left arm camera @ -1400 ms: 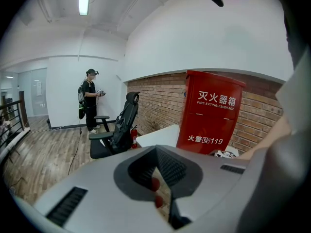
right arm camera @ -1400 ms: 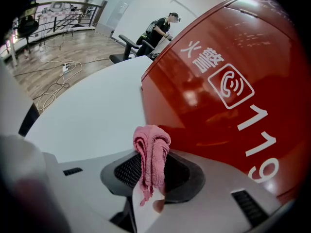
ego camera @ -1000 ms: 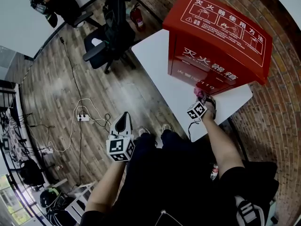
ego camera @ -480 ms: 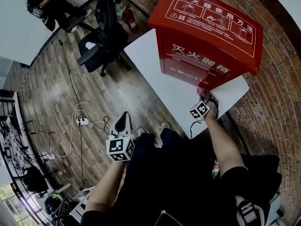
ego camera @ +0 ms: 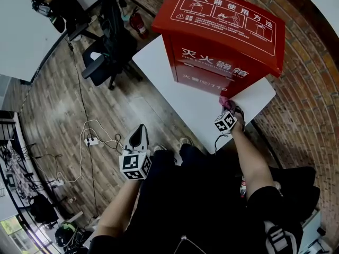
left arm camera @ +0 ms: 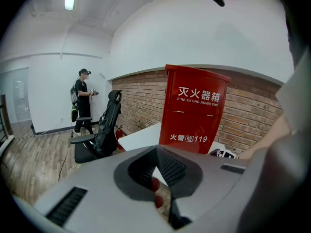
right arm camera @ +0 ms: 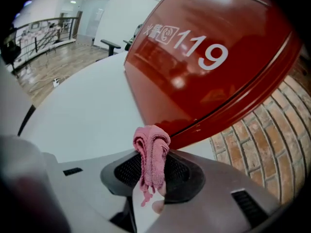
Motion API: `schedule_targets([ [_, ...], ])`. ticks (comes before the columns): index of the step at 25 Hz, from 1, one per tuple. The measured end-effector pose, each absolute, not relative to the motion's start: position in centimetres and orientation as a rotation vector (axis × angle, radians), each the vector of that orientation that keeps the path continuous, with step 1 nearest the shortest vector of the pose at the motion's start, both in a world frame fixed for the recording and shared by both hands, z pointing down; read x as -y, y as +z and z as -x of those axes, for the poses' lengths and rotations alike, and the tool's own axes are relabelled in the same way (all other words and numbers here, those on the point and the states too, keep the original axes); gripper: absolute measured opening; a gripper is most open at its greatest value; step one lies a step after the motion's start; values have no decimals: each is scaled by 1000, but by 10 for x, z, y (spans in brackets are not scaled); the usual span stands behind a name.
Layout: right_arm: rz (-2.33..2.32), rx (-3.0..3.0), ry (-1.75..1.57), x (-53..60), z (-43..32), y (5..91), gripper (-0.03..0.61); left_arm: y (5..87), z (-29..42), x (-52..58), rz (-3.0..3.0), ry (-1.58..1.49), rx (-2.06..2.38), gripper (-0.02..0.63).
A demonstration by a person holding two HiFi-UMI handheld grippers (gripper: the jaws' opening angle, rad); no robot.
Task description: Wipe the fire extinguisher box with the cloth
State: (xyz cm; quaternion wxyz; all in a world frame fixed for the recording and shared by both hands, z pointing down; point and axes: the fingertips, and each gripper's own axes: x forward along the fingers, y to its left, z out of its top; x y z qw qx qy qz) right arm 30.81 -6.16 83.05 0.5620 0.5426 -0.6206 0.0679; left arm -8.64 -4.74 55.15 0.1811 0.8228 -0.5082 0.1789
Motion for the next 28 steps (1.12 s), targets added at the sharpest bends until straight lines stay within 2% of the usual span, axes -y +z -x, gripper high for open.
schedule_targets([
  [13, -1778, 1584, 420, 35, -308, 722, 115, 536, 36, 78, -2488, 522, 1243, 28],
  [19, -1963, 1605, 520, 17, -290, 669, 115, 524, 17, 87, -2575, 488, 1087, 28],
  [28, -2197, 1635, 615, -3, -242, 602, 115, 503, 25, 92, -2673, 452, 923, 28],
])
